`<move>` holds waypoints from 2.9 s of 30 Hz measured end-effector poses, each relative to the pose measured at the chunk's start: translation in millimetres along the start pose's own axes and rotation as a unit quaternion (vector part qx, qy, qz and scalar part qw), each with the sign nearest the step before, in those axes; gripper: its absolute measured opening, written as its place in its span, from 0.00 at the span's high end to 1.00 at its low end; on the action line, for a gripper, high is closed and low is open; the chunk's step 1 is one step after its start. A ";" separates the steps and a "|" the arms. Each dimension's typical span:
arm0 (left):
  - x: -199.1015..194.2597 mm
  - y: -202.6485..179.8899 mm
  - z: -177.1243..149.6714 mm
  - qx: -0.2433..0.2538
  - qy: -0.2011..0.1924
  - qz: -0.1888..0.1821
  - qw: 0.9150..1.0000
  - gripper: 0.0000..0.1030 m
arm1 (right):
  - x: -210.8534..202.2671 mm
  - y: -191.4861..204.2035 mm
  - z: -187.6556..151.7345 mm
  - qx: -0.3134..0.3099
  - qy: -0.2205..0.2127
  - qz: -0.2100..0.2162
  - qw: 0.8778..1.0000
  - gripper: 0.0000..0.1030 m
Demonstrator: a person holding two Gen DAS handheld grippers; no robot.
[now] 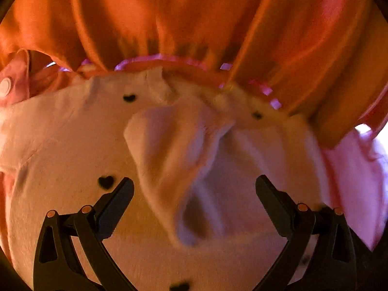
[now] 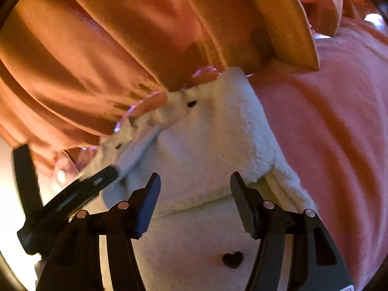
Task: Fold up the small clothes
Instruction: 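Grasp the sweater sleeve cuff with the right gripper and lift it, then fold the held sleeve across the sweater body with the right gripper, release, then grasp the other sleeve with the left gripper and fold it across the body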
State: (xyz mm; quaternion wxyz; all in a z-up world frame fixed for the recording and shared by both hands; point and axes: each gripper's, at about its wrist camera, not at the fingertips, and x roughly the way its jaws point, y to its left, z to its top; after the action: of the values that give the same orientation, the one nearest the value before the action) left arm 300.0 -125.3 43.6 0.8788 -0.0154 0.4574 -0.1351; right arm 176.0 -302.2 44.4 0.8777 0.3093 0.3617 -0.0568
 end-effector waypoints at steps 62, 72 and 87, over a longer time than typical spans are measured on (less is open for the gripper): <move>31.5 157.8 -21.8 -0.159 -0.067 -0.067 0.983 0.92 | 24.2 -67.0 7.5 0.139 -0.010 0.004 0.990 0.91; 29.3 166.0 -26.1 -0.181 -0.073 -0.092 0.976 0.92 | 24.7 -0.5 9.6 -0.004 -0.017 -0.015 1.000 0.85; -112.7 376.3 -72.3 -0.354 -0.141 0.157 0.911 0.24 | 22.7 16.0 6.6 -0.021 -0.024 -0.016 0.999 0.79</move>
State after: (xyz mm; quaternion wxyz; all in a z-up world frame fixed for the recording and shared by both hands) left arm 264.2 272.4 35.0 0.8809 -0.2725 0.3433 0.1789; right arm 201.7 -290.4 40.8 0.8913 0.2838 0.3466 -0.0703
